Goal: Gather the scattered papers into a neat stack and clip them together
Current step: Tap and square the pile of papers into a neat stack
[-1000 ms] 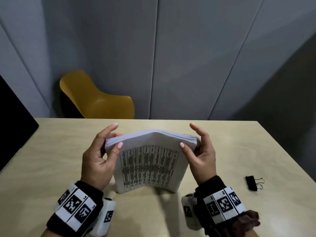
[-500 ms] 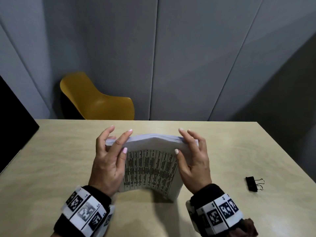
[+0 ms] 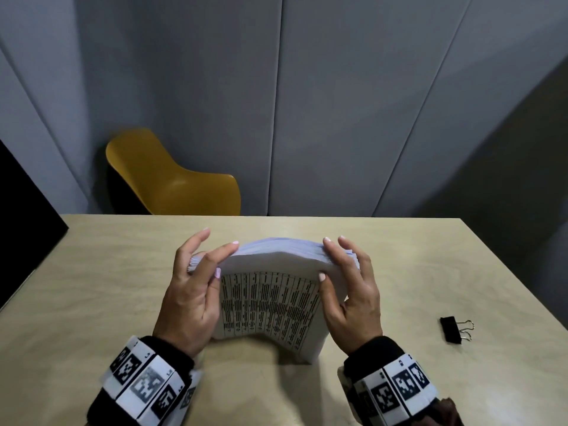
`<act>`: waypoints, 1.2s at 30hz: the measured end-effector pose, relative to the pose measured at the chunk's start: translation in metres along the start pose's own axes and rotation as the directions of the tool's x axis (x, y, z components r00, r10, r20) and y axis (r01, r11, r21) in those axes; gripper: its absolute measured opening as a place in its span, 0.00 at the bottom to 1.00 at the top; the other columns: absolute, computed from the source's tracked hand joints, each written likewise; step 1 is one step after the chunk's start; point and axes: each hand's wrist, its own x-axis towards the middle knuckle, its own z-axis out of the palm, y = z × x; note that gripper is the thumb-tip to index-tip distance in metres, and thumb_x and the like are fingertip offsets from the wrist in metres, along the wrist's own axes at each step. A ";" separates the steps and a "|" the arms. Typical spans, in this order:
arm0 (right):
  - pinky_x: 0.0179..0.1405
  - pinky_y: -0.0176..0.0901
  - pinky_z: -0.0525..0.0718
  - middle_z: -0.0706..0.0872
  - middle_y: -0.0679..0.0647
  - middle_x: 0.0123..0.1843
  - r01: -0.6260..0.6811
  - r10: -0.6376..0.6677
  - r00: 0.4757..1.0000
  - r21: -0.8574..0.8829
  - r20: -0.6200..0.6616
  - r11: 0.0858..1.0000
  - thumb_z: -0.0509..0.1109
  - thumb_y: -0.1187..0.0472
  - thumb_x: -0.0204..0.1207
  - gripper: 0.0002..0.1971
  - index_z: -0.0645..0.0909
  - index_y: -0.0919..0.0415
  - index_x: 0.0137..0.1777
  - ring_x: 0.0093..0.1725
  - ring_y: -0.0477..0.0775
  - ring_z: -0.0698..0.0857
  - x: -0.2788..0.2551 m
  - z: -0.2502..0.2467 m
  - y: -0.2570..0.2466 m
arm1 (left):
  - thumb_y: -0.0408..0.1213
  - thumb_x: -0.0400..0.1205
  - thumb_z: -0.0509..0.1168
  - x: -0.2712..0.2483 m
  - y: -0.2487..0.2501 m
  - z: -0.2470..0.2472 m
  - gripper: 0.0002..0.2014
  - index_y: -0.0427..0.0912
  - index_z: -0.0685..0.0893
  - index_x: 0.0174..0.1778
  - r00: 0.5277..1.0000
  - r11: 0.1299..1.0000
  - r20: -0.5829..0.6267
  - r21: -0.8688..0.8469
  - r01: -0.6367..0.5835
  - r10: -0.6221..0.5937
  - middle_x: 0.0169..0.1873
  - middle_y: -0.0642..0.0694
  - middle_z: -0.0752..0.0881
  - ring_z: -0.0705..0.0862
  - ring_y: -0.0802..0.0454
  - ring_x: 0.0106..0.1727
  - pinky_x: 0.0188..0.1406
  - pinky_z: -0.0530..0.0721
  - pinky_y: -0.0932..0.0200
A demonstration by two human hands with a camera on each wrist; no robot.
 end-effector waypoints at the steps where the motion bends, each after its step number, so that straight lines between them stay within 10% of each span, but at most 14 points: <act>1: 0.69 0.25 0.66 0.76 0.60 0.67 -0.008 0.008 1.000 0.008 0.006 1.000 0.63 0.59 0.74 0.22 0.75 0.51 0.69 0.70 0.40 0.72 0.001 -0.001 0.001 | 0.35 0.79 0.51 0.000 0.000 0.000 0.19 0.50 0.77 0.64 1.000 1.000 0.011 -0.003 0.004 -0.004 0.69 0.33 0.72 0.62 0.84 0.67 0.62 0.59 0.88; 16: 0.56 0.25 0.76 0.84 0.50 0.55 -0.021 0.013 0.997 0.102 0.080 0.995 0.60 0.65 0.75 0.22 0.77 0.55 0.69 0.56 0.38 0.81 0.013 -0.015 0.008 | 0.26 0.77 0.60 0.005 -0.009 -0.014 0.20 0.40 0.83 0.64 0.998 0.999 -0.052 0.005 0.046 -0.046 0.56 0.43 0.85 0.80 0.60 0.57 0.63 0.71 0.78; 21: 0.47 0.32 0.83 0.86 0.49 0.45 -0.383 0.319 0.924 0.542 0.212 0.748 0.75 0.75 0.65 0.40 0.65 0.46 0.73 0.44 0.42 0.85 0.014 -0.013 0.023 | 0.29 0.67 0.72 0.002 -0.023 -0.006 0.41 0.54 0.63 0.75 0.920 0.777 0.085 -0.510 0.370 -0.383 0.54 0.54 0.84 0.83 0.69 0.53 0.51 0.79 0.76; 23: 0.47 0.36 0.84 0.89 0.43 0.44 -0.522 0.384 0.851 0.499 0.358 0.692 0.79 0.72 0.59 0.32 0.76 0.53 0.63 0.43 0.38 0.86 0.013 -0.007 0.032 | 0.22 0.65 0.76 -0.001 -0.036 0.000 0.43 0.46 0.65 0.74 0.883 0.692 0.212 -0.555 0.462 -0.420 0.52 0.51 0.84 0.84 0.71 0.48 0.49 0.80 0.77; 27: 0.41 0.36 0.84 0.91 0.45 0.34 -0.593 0.412 0.798 0.447 0.439 0.670 0.76 0.67 0.57 0.11 0.86 0.58 0.40 0.38 0.42 0.88 0.013 0.006 0.040 | 0.61 0.54 0.79 -0.003 -0.043 0.010 0.36 0.41 0.84 0.52 0.854 0.714 0.377 -0.480 0.511 -0.358 0.42 0.64 0.90 0.84 0.72 0.44 0.47 0.80 0.77; 30: 0.40 0.34 0.85 0.91 0.45 0.35 -0.511 0.377 0.858 0.516 0.348 0.687 0.75 0.69 0.60 0.10 0.84 0.63 0.42 0.38 0.42 0.88 0.019 0.008 0.039 | 0.61 0.61 0.69 0.003 -0.036 0.013 0.22 0.57 0.82 0.48 0.851 0.764 0.369 -0.397 0.508 -0.374 0.42 0.75 0.87 0.83 0.73 0.46 0.47 0.77 0.80; 36: 0.38 0.33 0.85 0.91 0.44 0.34 -0.559 0.421 0.828 0.487 0.370 0.671 0.73 0.82 0.65 0.16 0.84 0.60 0.42 0.37 0.40 0.88 0.002 0.007 0.044 | 0.66 0.51 0.75 -0.012 -0.043 0.017 0.41 0.46 0.83 0.56 0.808 0.717 0.429 -0.400 0.571 -0.405 0.49 0.48 0.89 0.86 0.55 0.52 0.56 0.83 0.58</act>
